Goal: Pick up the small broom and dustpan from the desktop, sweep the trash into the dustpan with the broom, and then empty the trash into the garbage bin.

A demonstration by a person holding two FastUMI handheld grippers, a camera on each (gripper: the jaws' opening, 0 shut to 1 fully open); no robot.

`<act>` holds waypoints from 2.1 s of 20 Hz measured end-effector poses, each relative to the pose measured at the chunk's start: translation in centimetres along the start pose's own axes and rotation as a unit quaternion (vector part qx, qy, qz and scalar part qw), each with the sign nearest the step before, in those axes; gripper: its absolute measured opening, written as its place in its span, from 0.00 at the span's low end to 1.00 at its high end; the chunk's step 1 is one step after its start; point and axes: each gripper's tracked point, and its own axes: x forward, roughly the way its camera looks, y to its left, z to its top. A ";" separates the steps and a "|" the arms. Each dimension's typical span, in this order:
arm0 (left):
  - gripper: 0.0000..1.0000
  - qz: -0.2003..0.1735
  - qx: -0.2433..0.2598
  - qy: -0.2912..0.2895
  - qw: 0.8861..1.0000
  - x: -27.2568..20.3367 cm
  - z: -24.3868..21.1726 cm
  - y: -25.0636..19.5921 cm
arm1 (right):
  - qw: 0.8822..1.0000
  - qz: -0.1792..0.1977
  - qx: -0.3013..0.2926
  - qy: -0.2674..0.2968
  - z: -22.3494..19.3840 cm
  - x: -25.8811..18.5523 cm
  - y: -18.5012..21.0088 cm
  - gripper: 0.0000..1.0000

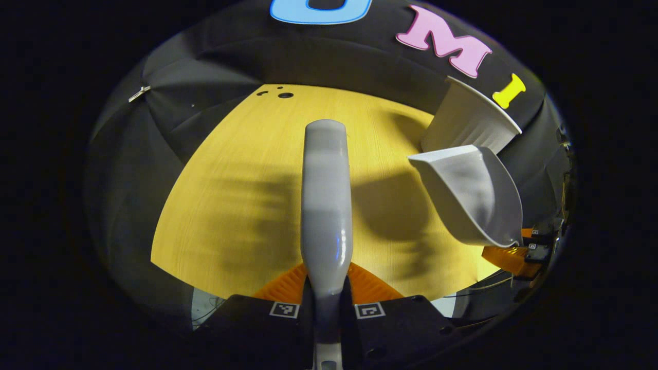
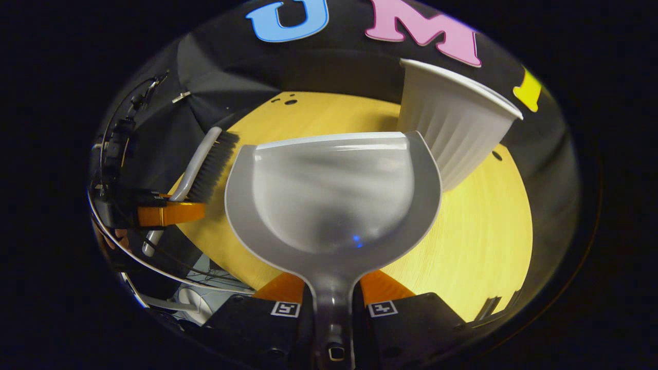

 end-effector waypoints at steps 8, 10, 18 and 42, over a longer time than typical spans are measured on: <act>0.25 0.037 0.068 0.088 0.993 4.2 -1.4 -0.4 | 0.995 -0.013 0.073 0.065 -3.7 6.1 -0.7 0.33; 0.23 0.044 0.076 0.108 0.990 5.0 -1.8 -0.2 | 0.993 -0.015 0.087 0.075 -4.0 7.0 -1.0 0.34; 0.32 0.049 0.092 0.125 0.987 6.4 -1.8 -0.1 | 0.991 -0.003 0.115 0.073 -3.6 8.2 -0.6 0.27; 0.95 0.078 0.050 -0.384 0.919 -21.6 8.6 -5.1 | 0.932 0.014 0.036 -0.360 13.6 -16.7 2.3 0.99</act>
